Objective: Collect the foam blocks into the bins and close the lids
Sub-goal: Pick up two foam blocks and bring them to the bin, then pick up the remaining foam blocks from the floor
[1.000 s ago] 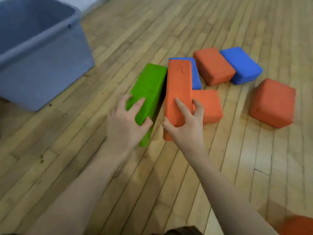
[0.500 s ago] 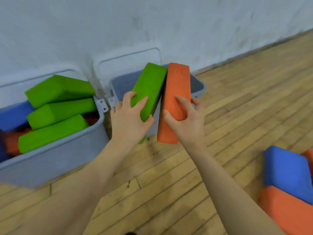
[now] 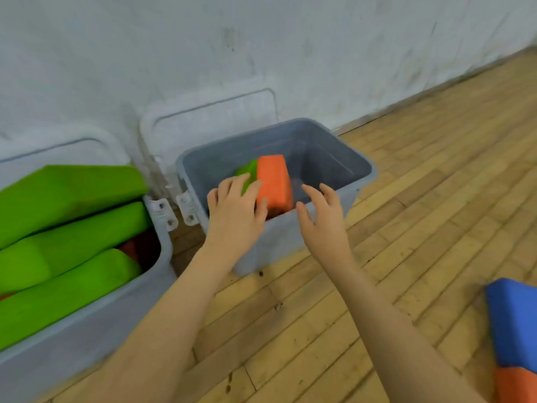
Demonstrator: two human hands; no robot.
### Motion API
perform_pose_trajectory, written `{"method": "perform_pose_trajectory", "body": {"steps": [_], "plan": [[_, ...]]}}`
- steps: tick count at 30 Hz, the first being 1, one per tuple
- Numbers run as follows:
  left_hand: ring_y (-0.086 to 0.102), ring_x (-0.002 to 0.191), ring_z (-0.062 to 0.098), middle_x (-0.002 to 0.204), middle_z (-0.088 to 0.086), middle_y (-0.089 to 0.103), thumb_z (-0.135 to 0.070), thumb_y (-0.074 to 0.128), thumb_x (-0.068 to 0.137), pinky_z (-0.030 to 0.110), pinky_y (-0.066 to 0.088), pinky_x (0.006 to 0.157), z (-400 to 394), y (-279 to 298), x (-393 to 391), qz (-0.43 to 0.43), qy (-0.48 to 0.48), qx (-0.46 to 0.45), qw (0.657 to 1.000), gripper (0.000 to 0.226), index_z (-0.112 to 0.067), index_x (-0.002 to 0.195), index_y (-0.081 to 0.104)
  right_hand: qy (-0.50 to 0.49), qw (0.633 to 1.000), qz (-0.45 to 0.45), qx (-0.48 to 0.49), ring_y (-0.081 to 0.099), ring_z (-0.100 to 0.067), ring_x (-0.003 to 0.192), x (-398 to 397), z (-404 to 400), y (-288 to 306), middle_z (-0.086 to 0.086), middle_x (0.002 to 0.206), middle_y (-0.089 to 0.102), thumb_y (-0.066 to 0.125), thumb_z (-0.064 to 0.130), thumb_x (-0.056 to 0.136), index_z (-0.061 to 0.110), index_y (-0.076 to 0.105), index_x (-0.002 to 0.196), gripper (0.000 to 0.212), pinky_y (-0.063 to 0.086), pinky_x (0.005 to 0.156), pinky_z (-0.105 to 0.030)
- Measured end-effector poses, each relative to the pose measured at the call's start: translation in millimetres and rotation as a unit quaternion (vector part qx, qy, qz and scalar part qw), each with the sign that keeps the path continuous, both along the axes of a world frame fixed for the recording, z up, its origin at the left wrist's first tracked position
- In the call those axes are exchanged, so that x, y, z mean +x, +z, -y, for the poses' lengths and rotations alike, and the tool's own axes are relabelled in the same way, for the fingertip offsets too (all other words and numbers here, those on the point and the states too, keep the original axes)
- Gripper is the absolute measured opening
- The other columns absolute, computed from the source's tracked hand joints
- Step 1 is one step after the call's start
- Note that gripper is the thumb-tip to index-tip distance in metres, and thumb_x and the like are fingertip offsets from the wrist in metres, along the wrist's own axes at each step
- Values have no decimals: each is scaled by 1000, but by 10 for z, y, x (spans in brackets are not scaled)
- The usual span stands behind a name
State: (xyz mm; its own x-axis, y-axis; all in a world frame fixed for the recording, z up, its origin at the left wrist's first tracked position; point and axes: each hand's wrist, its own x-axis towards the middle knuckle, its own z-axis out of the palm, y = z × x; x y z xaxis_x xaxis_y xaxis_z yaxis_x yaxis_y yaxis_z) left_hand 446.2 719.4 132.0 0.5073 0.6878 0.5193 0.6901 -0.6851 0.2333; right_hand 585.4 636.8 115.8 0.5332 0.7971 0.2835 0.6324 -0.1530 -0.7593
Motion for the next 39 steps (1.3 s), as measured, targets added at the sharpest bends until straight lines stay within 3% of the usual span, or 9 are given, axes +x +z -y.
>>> {"method": "perform_pose_trajectory", "body": {"steps": [3, 8, 13, 19, 22, 26, 32, 35, 39], "plan": [[60, 96, 33, 109, 10, 65, -32, 42, 83, 41, 42, 79, 433, -112, 277, 23, -65, -31, 997, 41, -10, 108, 67, -34, 999, 37, -12, 49, -16, 114, 234, 567, -183, -2, 133, 46, 49, 22, 96, 16, 52, 131, 35, 38, 85, -21], [62, 92, 33, 104, 9, 67, -30, 44, 85, 37, 41, 77, 1374, -351, 1061, 45, -168, -100, 980, 38, -10, 108, 67, -126, 990, 63, -21, 57, -17, 97, 814, 1738, -533, 0, 110, 59, 51, 22, 94, 16, 63, 114, 24, 41, 77, -27], [56, 107, 30, 115, 7, 62, -29, 45, 88, 47, 43, 91, 2443, -800, 1690, -1, -266, -217, 939, 37, -12, 116, 63, -227, 972, 32, -41, 61, -22, 91, 1287, 3039, -948, -4, 102, 62, 54, 17, 91, 13, 66, 105, 20, 49, 78, -38], [48, 116, 25, 128, 5, 53, -25, 48, 95, 41, 36, 99, 3461, -830, 2185, -65, -315, -253, 912, 35, -15, 128, 54, -290, 953, 20, -83, 60, -26, 95, 1690, 4241, -1137, -7, 105, 63, 59, 14, 87, 12, 67, 105, 19, 45, 78, -32], [45, 121, 25, 133, 2, 48, -30, 47, 94, 39, 36, 100, 3751, -906, 2386, -127, -329, -232, 907, 41, -19, 133, 48, -270, 948, 10, -170, 54, -31, 110, 1917, 4617, -1309, -5, 124, 55, 63, 27, 85, 21, 60, 121, 37, 45, 91, -46], [39, 126, 28, 138, 3, 40, -41, 46, 93, 39, 34, 102, 3987, -1301, 2573, -216, -326, -244, 887, 49, -26, 140, 38, -276, 913, -55, -296, 28, -33, 135, 2048, 4912, -1719, 3, 153, 27, 61, 43, 85, 38, 39, 139, 59, 27, 108, -51], [23, 136, 34, 156, 12, 8, -55, 52, 86, 45, 22, 109, 4174, -2190, 2994, -356, -332, -222, 845, 75, -36, 148, 14, -262, 877, -29, -403, -2, -36, 143, 2300, 5105, -2330, 6, 159, -3, 62, 53, 81, 50, 15, 144, 79, 1, 109, -64], [18, 138, 39, 156, 16, -8, -57, 58, 83, 46, 21, 110, 4274, -2568, 3127, -365, -311, -260, 838, 88, -39, 148, 1, -275, 871, 1, -408, -7, -35, 143, 2423, 5193, -2564, 7, 158, -7, 61, 56, 80, 55, 11, 142, 80, -4, 106, -68], [13, 141, 34, 154, 16, -4, -46, 64, 83, 45, 24, 112, 4307, -2846, 3189, -291, -349, -307, 836, 89, -31, 150, 7, -273, 872, 46, -403, -6, -38, 142, 2477, 5246, -2751, 2, 159, 0, 58, 58, 79, 54, 15, 142, 76, -2, 102, -74]]}}
